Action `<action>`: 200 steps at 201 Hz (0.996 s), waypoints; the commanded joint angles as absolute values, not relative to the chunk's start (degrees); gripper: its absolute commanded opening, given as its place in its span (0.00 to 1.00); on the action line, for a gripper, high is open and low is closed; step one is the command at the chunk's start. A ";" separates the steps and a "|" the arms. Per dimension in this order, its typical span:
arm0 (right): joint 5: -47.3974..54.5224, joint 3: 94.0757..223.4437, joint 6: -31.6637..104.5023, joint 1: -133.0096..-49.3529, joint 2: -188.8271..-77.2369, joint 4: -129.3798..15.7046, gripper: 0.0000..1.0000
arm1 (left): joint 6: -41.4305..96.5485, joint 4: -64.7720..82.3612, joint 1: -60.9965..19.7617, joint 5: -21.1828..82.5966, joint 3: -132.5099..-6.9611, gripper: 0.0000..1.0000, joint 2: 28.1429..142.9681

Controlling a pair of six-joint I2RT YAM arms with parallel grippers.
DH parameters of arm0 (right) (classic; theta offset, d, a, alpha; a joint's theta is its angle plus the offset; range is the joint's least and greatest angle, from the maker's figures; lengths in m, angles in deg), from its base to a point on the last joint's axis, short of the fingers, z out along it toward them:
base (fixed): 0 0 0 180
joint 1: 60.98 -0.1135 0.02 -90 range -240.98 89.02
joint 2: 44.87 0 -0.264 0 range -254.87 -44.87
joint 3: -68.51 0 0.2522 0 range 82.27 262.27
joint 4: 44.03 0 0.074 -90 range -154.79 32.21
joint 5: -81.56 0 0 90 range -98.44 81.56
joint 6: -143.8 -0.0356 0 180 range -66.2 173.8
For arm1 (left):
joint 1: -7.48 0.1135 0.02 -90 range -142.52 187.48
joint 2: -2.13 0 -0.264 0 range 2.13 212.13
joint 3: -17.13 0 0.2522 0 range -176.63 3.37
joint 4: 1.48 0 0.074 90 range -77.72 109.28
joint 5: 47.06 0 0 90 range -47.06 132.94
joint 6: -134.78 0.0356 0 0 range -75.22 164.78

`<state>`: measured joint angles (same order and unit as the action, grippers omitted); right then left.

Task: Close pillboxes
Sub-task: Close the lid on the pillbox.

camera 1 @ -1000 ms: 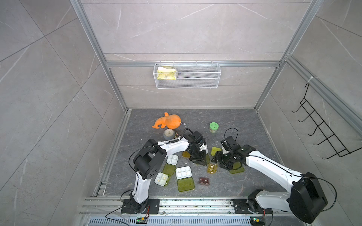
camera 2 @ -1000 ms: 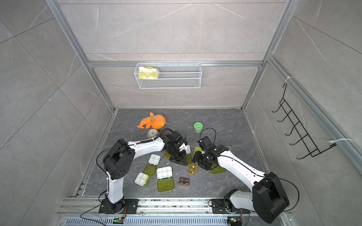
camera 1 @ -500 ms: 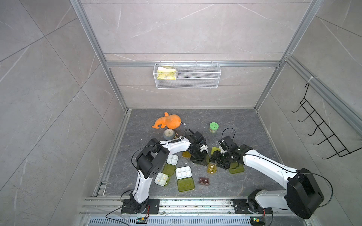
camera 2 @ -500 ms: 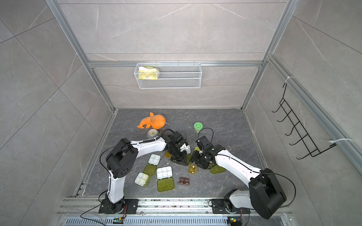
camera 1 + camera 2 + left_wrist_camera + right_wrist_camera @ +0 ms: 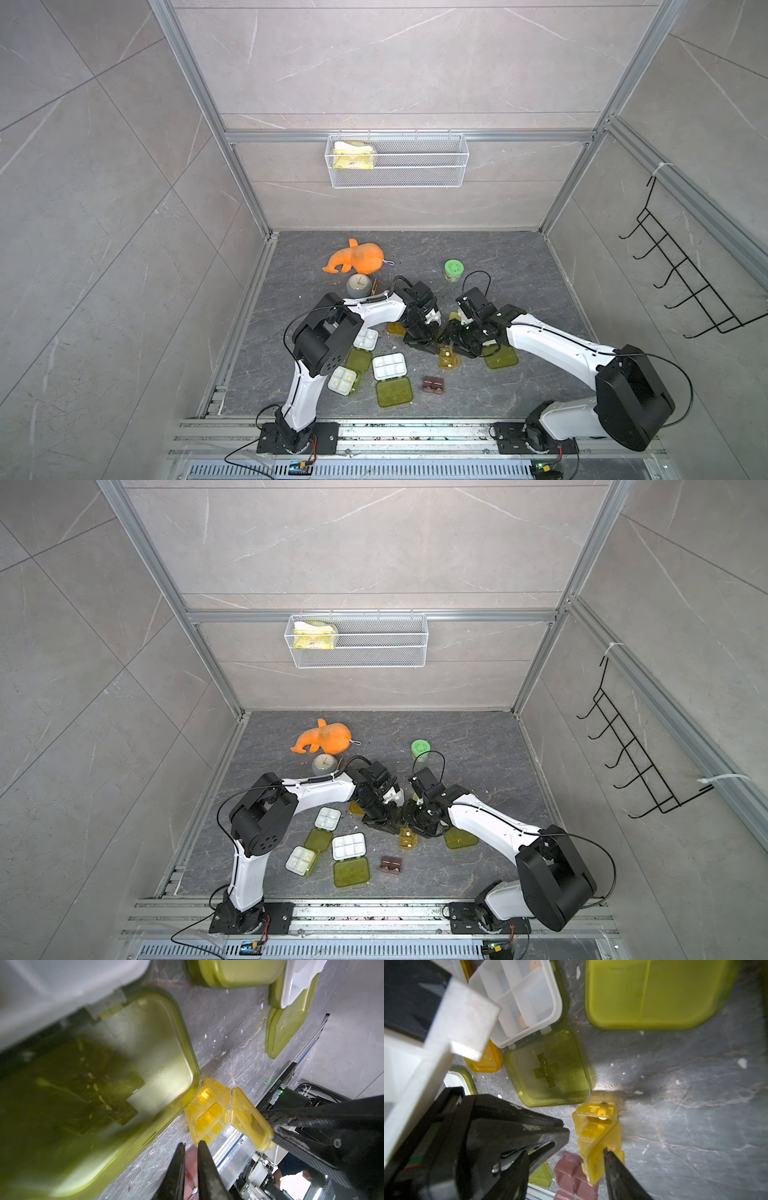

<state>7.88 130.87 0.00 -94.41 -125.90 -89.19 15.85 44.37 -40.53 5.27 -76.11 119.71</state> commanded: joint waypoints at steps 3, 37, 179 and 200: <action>8.26 132.45 0.62 -94.82 -126.78 -88.82 0.59 | 16.21 45.52 -40.75 5.30 -77.84 0.15 119.29; 8.44 132.10 0.98 -94.82 -126.69 -88.78 0.54 | 16.39 45.60 -40.77 5.63 -77.19 0.15 118.94; 9.23 129.47 0.44 -94.86 -127.04 -86.50 0.11 | 16.99 46.25 -40.68 6.64 -75.69 0.14 118.32; 8.84 129.96 0.54 -94.82 -127.22 -88.36 0.07 | 17.33 46.52 -40.59 6.82 -75.61 0.14 118.14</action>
